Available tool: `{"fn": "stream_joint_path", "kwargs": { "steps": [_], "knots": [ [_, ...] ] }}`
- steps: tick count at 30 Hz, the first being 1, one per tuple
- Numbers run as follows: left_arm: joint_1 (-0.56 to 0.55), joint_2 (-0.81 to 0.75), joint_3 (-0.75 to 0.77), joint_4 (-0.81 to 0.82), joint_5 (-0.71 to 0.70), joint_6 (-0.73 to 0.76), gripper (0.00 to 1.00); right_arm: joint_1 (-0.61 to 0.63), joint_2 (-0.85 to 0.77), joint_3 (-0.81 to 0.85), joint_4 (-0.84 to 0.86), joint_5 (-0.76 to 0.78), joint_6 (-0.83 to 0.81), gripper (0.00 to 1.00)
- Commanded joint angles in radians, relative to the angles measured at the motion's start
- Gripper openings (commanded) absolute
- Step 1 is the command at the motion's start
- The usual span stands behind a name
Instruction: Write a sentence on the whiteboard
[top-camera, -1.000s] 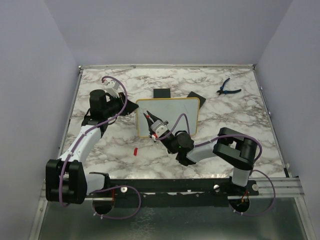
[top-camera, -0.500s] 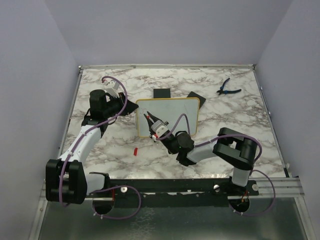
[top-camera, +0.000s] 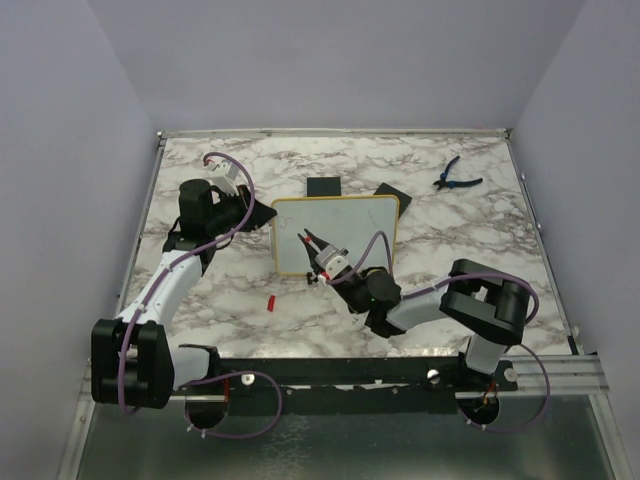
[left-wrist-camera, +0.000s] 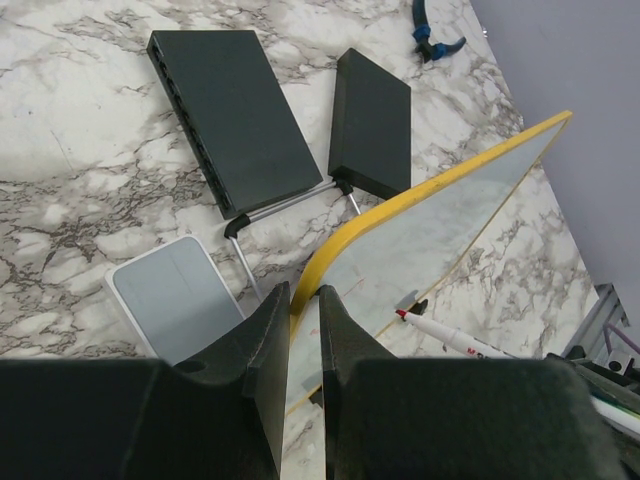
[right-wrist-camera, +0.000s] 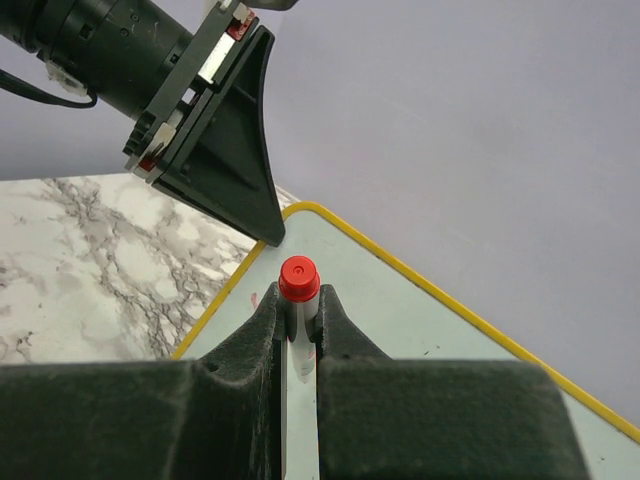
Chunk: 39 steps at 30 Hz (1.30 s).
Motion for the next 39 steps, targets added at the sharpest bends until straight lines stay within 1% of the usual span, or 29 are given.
{"fn": "stream_joint_path", "kwargs": {
  "steps": [1, 9, 16, 30, 39],
  "knots": [
    [-0.003, -0.028, 0.000, 0.000, -0.014, 0.009, 0.13, -0.005, -0.051, -0.031, 0.219, 0.021, 0.037, 0.01],
    [-0.004, -0.026, -0.001, -0.002, -0.016, 0.007, 0.13, -0.008, -0.079, -0.057, 0.219, 0.033, 0.056, 0.01],
    [-0.004, -0.019, 0.011, -0.013, -0.026, 0.017, 0.12, -0.041, -0.078, -0.050, 0.218, 0.005, 0.089, 0.01],
    [-0.004, -0.015, 0.017, -0.016, -0.028, 0.025, 0.12, -0.053, 0.011, 0.051, 0.219, -0.038, 0.100, 0.01],
    [-0.004, -0.019, 0.015, -0.018, -0.031, 0.025, 0.12, -0.053, 0.051, 0.086, 0.219, -0.048, 0.093, 0.01]
  ]
}}
